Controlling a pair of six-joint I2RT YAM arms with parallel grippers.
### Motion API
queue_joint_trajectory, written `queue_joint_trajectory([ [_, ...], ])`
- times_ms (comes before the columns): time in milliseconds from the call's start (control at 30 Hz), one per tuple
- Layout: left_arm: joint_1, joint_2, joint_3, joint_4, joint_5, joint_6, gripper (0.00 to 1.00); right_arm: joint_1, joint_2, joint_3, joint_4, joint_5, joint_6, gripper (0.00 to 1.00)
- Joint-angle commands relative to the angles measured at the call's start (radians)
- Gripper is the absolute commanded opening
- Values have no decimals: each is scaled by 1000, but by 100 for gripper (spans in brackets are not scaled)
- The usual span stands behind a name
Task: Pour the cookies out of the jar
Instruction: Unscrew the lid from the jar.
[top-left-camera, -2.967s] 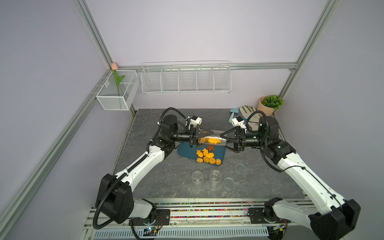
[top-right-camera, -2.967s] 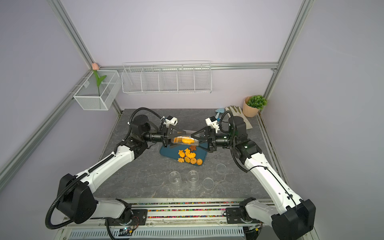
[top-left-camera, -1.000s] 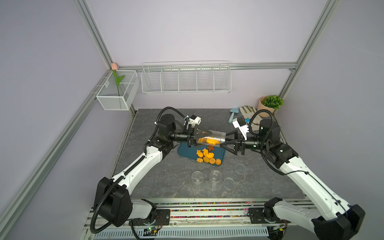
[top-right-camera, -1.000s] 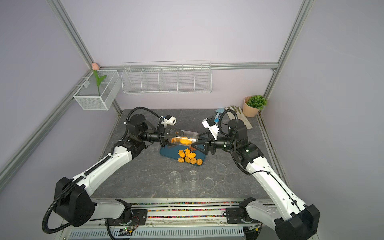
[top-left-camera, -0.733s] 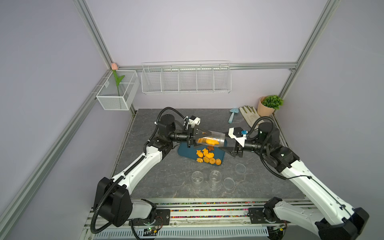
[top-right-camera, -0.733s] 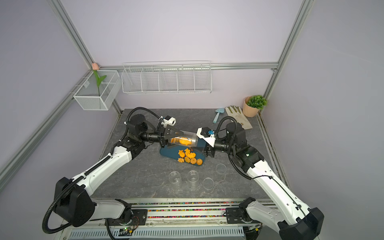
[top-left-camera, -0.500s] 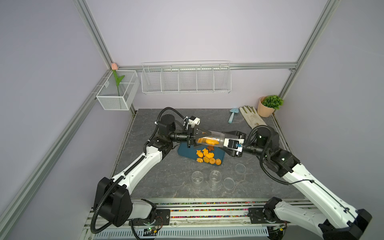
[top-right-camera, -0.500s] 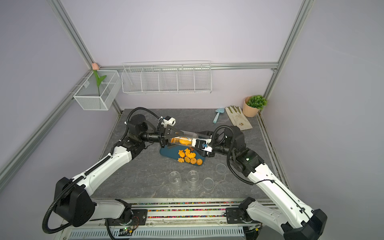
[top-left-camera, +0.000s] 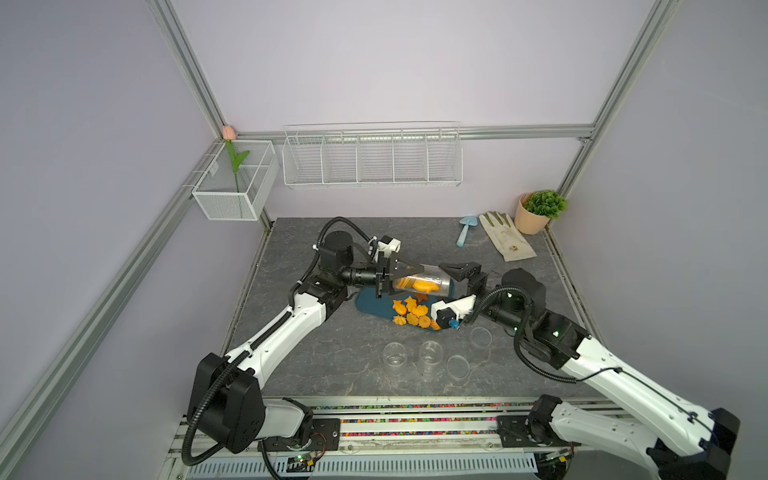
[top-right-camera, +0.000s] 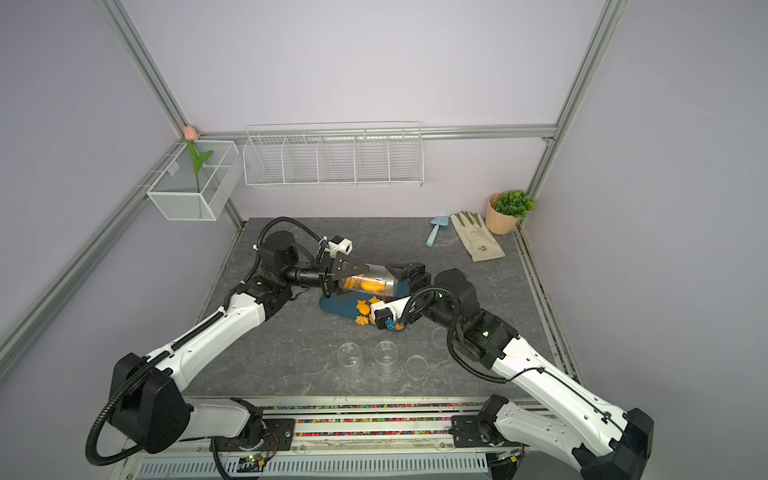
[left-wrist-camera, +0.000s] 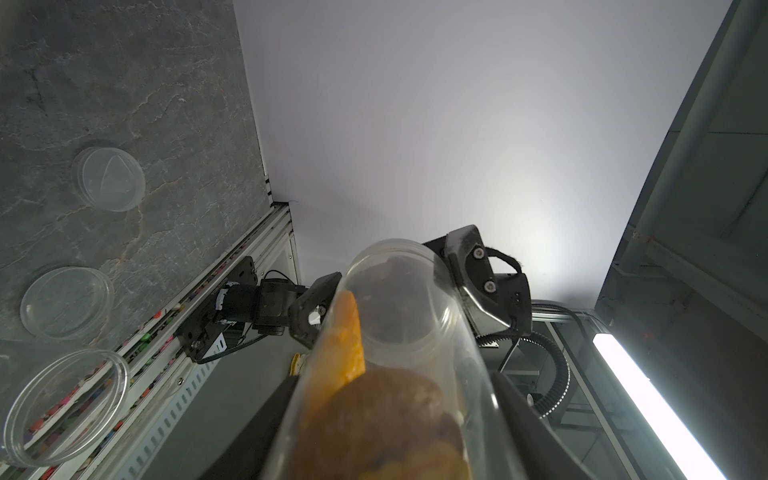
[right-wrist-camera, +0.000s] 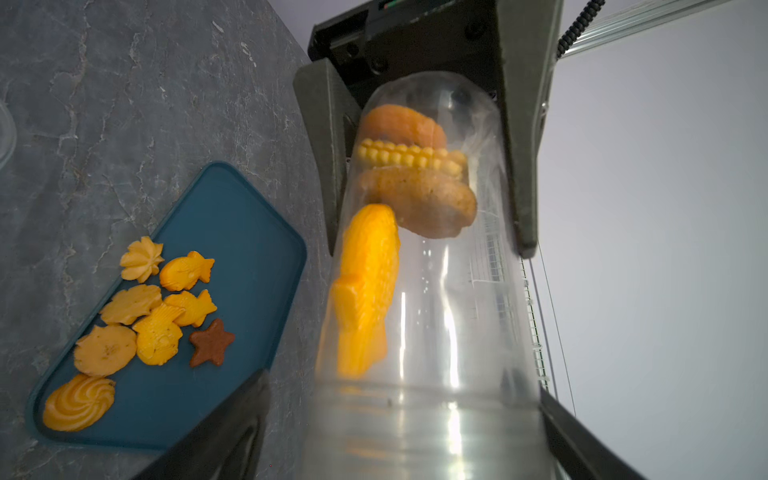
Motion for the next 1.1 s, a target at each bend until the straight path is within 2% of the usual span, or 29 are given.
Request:
queue_joint_trajectory([
  [0, -6, -8, 24, 89, 0, -11, 60, 18, -37, -5, -162, -80, 132, 89],
  [300, -6, -12, 26, 94, 0, -10, 60, 35, -305, -41, -380, -62, 718, 89],
  [400, -6, -7, 34, 96, -2, -10, 60, 26, -368, -33, -376, 87, 982, 89],
  [467, -6, -6, 39, 96, -3, -11, 60, 8, -361, 25, -418, 208, 1188, 89],
  [500, -6, -6, 41, 96, -3, -11, 60, -4, -337, 67, -459, 227, 1278, 89],
  [533, -6, -5, 44, 96, -5, -12, 60, -27, -296, 128, -510, 201, 1369, 89],
  [600, -6, -7, 48, 96, -5, -12, 60, -99, -184, 249, -628, 42, 1512, 89],
  [667, -6, -11, 48, 94, -4, -11, 60, -212, -23, 406, -775, -187, 1631, 89],
  [733, -6, -12, 47, 94, -4, -11, 60, -307, 90, 493, -825, -426, 1716, 89],
  [800, -6, -14, 45, 96, -4, -11, 60, -347, 103, 483, -729, -516, 1833, 89],
  [933, -6, -22, 47, 98, -3, -11, 60, -508, 95, 343, -415, -767, 2171, 89],
  [1000, -6, -27, 45, 96, -2, -10, 60, -538, 81, 258, -227, -823, 2321, 89],
  [1067, -5, -33, 38, 97, -2, -9, 60, -540, 77, 208, -100, -857, 2403, 89],
])
